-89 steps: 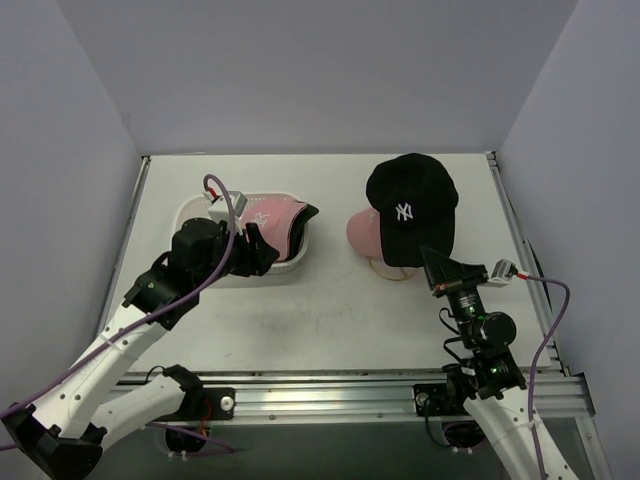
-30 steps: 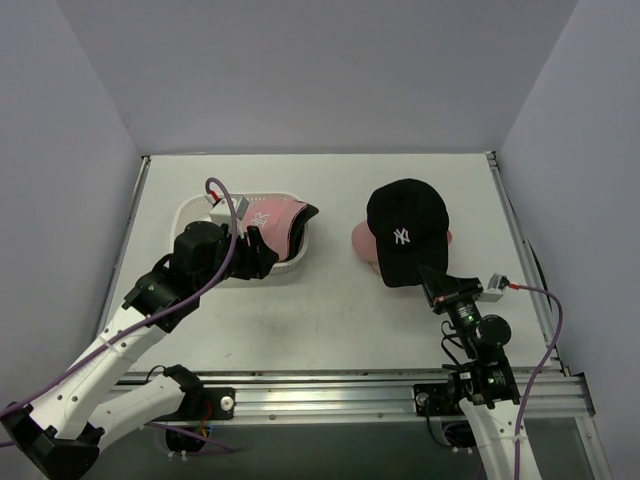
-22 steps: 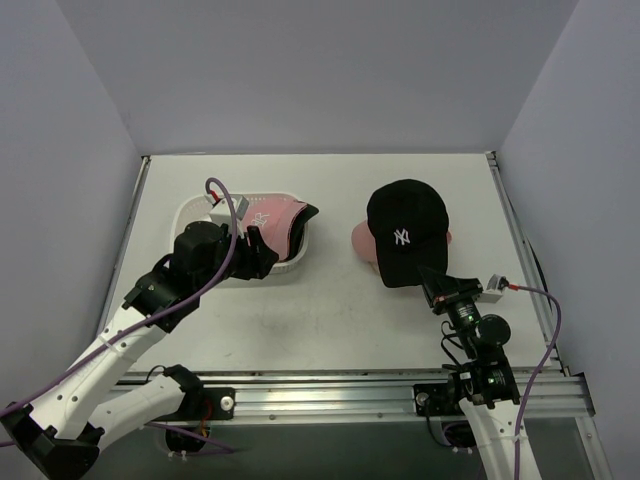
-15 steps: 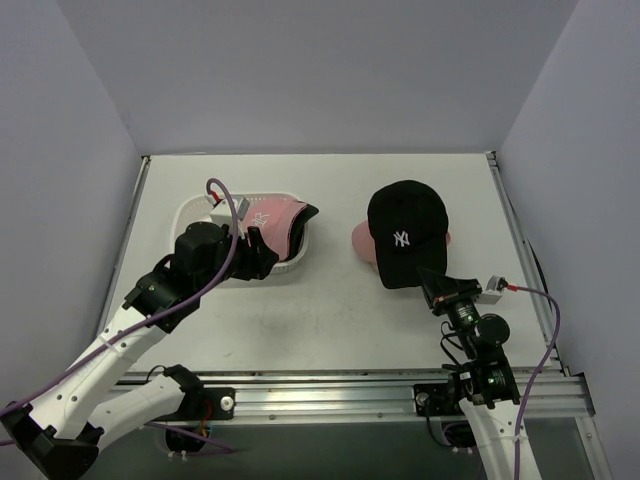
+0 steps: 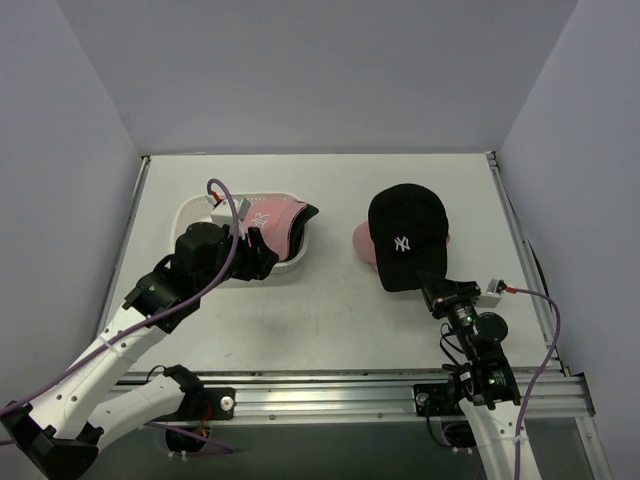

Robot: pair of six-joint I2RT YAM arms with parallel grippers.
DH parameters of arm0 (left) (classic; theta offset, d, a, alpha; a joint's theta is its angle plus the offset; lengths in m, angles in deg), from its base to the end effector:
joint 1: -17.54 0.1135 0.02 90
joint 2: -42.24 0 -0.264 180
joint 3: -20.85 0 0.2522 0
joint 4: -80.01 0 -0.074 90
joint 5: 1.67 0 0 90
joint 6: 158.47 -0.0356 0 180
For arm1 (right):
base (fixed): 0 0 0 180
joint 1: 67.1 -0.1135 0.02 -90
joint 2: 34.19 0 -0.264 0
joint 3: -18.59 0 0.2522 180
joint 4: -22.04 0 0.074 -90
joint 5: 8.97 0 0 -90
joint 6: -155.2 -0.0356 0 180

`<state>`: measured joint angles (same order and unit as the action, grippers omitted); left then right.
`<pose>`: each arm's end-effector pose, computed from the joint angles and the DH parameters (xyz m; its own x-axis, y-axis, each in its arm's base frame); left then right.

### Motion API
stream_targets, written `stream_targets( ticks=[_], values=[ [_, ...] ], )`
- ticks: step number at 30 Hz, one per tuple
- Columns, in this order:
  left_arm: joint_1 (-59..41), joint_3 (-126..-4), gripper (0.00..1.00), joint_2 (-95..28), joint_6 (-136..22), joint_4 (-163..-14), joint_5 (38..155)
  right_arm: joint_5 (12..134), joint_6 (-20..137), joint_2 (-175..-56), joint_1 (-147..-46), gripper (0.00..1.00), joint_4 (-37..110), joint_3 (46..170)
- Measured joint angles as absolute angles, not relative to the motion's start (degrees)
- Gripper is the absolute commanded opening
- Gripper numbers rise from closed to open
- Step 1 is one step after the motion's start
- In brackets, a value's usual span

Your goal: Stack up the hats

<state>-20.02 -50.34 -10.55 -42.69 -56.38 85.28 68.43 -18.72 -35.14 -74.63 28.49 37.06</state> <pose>0.1587 -0.1197 0.3567 -0.5522 -0.1232 -0.8246 0.3669 0.8522 -0.3731 0.1013 0.0212 0.2147 -0.3181 0.9368 -0.1456 -0.2253 0.0745 0.9714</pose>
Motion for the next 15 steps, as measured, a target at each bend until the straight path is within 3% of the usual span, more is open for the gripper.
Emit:
stream_targets(
  ticks=[15],
  values=[
    [-20.3, -50.34, 0.58, -10.55, -42.78, -55.99, 85.06, 67.92, -23.26, -35.08, -74.63, 0.0, 25.47, 35.6]
  ],
)
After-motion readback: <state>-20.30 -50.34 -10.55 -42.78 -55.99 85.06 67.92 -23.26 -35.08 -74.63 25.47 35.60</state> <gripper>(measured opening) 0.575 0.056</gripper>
